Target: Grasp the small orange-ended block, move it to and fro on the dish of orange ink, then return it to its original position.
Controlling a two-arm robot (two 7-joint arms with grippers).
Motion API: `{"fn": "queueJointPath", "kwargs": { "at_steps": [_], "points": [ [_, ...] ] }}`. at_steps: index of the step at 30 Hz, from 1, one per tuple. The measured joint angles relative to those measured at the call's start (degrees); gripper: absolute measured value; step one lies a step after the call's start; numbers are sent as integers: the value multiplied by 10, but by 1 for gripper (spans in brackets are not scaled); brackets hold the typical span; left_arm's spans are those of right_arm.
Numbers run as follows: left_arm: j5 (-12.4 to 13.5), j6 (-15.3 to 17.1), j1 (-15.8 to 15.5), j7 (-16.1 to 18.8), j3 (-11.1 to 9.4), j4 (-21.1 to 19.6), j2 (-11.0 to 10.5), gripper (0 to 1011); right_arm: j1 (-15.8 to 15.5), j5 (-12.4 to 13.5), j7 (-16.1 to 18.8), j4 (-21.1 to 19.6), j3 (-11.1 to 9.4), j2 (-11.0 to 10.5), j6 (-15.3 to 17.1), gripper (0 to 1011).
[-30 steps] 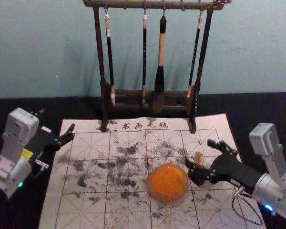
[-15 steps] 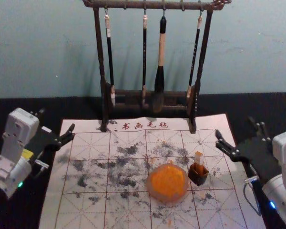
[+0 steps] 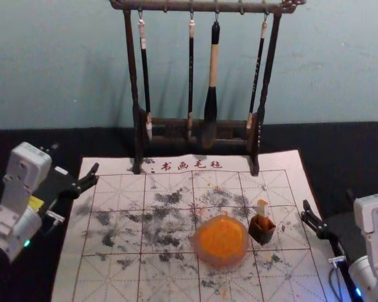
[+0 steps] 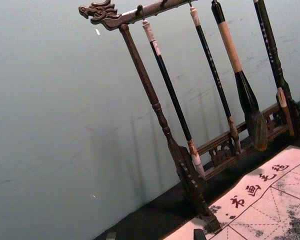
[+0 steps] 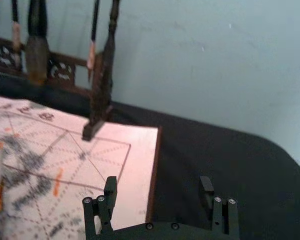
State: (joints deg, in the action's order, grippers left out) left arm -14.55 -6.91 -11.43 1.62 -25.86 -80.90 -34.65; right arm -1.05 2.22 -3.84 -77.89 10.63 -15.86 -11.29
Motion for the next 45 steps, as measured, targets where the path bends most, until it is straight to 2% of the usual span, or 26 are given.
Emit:
{"fn": "queueJointPath", "kwargs": {
  "at_steps": [3,45],
  "points": [
    [0,0,0,0,0,0,0,1001,3,0,-1,10,-4,5,4,1002],
    [0,0,0,0,0,0,0,1001,2,0,0,3,-1,1,2,1002]
  ]
}}
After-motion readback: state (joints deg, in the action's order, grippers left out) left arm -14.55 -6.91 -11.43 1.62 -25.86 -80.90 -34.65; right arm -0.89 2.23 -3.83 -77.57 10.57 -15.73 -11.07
